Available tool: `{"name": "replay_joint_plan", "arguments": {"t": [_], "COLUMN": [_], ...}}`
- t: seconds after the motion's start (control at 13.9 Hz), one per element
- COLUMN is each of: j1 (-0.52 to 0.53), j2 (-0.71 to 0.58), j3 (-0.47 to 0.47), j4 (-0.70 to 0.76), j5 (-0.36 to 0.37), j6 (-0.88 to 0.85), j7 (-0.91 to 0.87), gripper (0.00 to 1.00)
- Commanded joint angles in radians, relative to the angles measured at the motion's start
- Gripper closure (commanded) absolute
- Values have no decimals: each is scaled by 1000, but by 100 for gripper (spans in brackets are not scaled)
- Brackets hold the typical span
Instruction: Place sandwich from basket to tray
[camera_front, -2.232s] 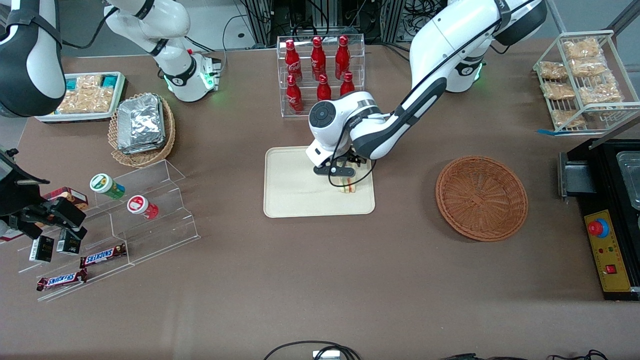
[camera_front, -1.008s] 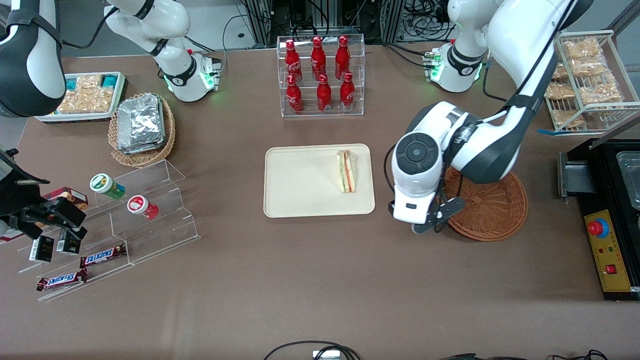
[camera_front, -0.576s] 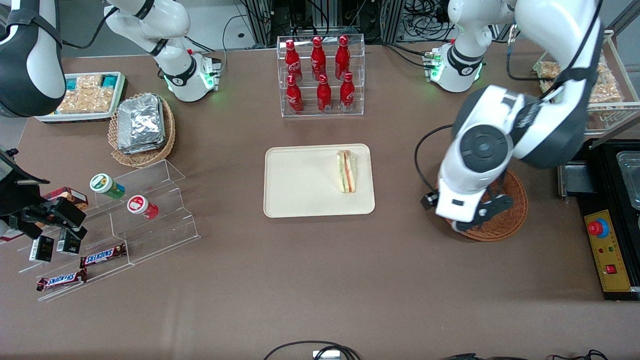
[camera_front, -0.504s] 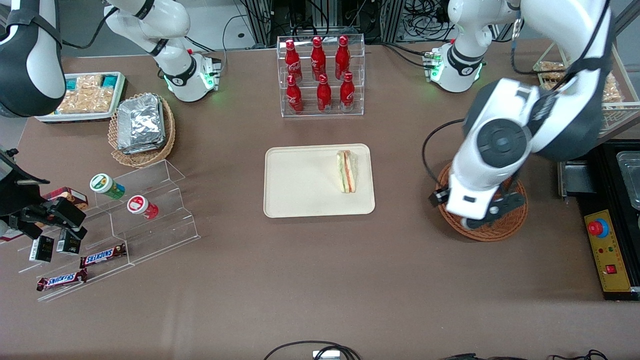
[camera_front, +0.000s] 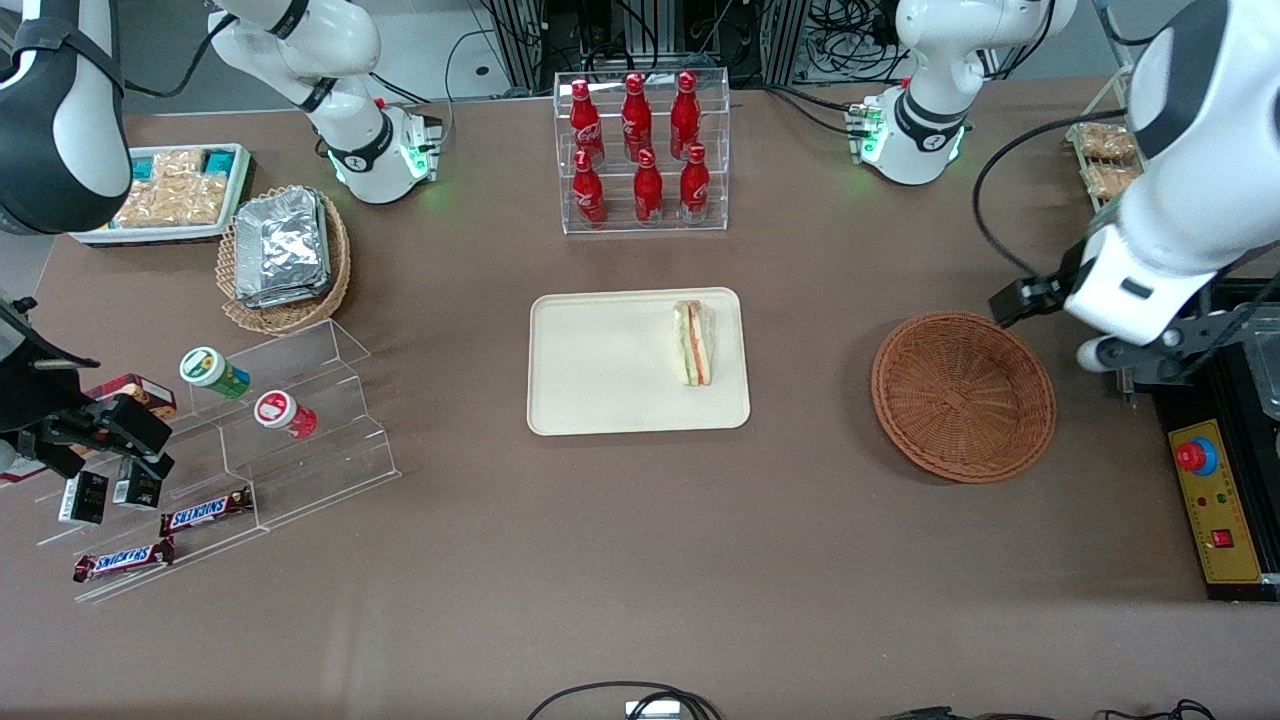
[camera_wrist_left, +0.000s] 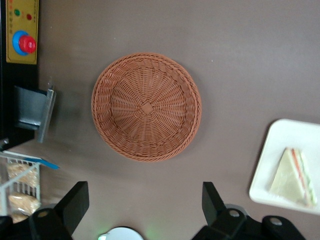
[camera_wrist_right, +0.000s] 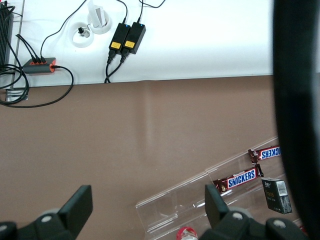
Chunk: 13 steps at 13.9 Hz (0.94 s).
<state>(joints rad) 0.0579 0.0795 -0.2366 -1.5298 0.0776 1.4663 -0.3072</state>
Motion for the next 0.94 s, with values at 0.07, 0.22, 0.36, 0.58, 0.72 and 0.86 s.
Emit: {"name": "replay_joint_plan", "arguments": {"t": [0.07, 0.22, 0.36, 0.58, 0.72, 0.86], "j1": [14, 16, 28, 36, 40, 48], "j2": [-69, -83, -98, -110, -110, -112], "j3": [33, 33, 34, 48, 49, 51], "j4": [-35, -36, -36, -36, -36, -36], "j5": [-59, -59, -61, -61, -61, -62], "j6": [-17, -18, -30, -41, -47, -52], "j7": [201, 259, 278, 280, 280, 302], "gripper": [0, 0, 0, 0, 0, 0]}}
